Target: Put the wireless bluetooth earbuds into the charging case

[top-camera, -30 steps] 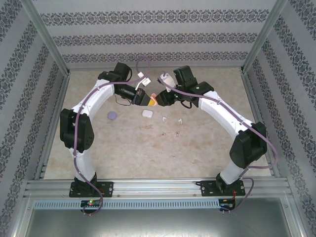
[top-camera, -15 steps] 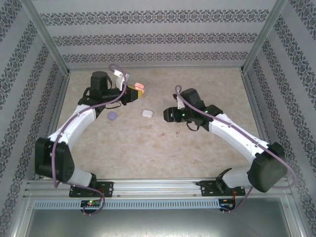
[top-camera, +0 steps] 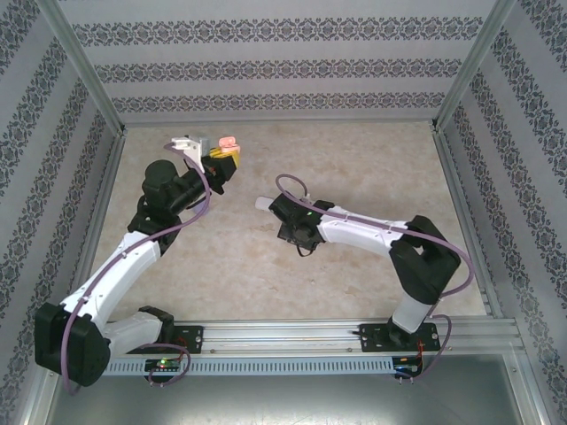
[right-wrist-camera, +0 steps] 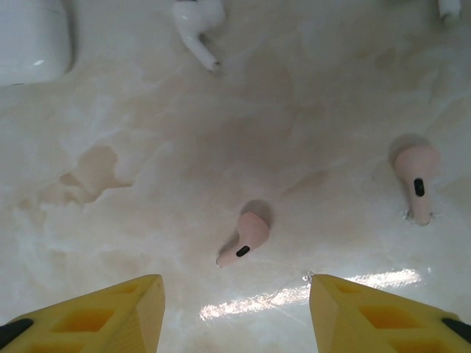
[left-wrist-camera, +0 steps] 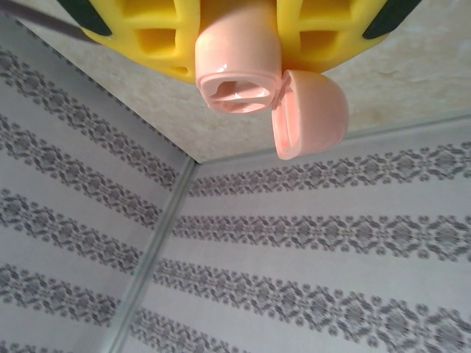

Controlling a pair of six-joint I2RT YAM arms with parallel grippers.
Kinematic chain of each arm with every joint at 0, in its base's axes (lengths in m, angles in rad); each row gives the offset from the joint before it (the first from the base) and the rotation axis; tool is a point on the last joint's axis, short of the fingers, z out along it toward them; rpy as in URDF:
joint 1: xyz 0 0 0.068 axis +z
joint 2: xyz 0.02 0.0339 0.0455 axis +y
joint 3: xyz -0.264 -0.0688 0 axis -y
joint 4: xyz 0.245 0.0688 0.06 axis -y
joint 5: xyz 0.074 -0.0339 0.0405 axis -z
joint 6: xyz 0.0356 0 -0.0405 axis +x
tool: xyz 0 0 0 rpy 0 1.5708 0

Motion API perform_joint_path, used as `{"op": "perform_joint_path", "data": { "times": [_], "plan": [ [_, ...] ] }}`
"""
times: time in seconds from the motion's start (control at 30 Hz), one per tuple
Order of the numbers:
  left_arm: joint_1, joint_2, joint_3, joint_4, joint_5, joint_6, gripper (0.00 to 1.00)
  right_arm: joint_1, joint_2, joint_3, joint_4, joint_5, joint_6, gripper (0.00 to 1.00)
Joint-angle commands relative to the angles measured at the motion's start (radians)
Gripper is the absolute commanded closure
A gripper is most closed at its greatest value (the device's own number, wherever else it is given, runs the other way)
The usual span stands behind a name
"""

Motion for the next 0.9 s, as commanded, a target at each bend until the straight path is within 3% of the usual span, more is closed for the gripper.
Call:
{"op": "perform_joint_path", "data": {
  "times": [0.0, 0.23, 0.87],
  "plan": [
    [-0.010, -0.031, -0.013, 0.080, -0.073, -0.013, 1.00, 0.007, 0.040, 0.034, -0.056, 0.055, 0.171, 0.48],
    [-0.011, -0.036, -0.039, 0.107, -0.063, -0.024, 1.00, 0.002, 0.108, 0.051, -0.048, 0.039, 0.239, 0.56],
    [-0.010, -0.043, -0.070, 0.139, -0.066, -0.032, 1.00, -0.019, 0.208, 0.112, -0.060, 0.005, 0.252, 0.63]
  ]
}}
